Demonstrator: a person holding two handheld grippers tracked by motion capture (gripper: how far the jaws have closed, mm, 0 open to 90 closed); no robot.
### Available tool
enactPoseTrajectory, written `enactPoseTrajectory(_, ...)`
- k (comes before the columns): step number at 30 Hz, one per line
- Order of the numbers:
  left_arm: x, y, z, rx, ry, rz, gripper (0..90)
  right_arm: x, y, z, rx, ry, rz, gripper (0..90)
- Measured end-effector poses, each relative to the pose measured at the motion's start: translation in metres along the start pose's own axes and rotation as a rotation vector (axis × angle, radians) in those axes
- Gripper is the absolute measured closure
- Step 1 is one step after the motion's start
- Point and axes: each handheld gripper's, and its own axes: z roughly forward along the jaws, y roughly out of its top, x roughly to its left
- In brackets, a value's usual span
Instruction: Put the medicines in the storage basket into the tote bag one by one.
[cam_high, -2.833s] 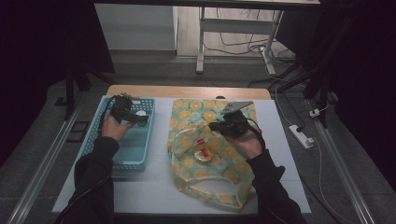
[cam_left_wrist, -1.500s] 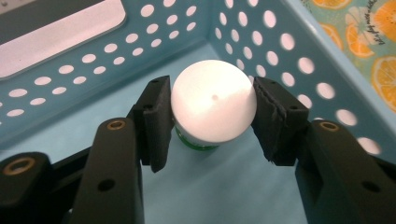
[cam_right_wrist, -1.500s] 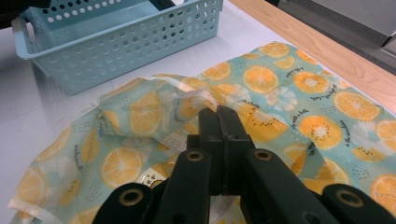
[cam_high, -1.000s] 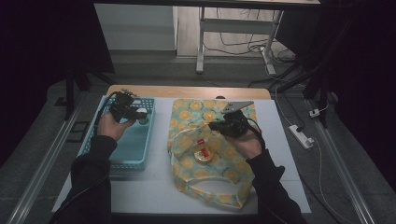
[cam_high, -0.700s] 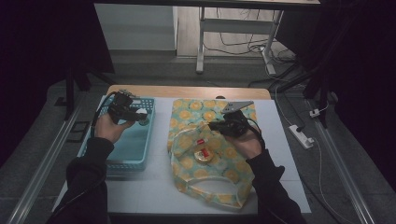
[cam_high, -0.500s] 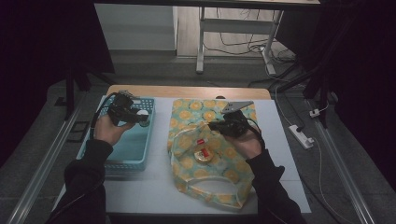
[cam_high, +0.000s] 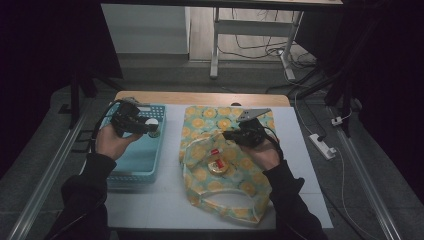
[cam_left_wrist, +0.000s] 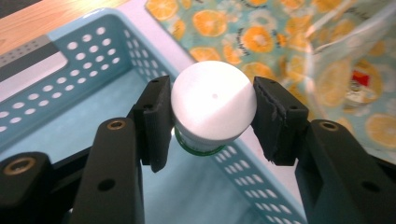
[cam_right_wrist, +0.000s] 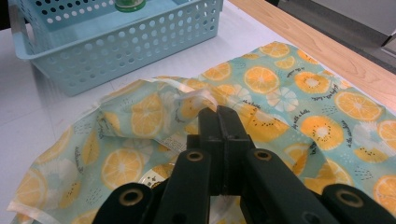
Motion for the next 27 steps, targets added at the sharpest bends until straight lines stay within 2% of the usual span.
enactPoseTrajectory(6, -0.016, 0.003, -0.002, -0.009, -0.048, 0.026, 50.2, -0.001, 0.0, 0.0, 0.001, 0.0, 0.003, 89.5)
enactPoseTrajectory(12, -0.035, 0.007, 0.003, -0.006, -0.098, 0.069, 50.2, -0.002, -0.001, 0.001, 0.003, 0.001, 0.009, 89.5)
enactPoseTrajectory(27, -0.082, 0.019, 0.019, -0.008, -0.181, 0.18, 50.2, -0.003, -0.001, 0.001, 0.0, -0.003, 0.011, 89.6)
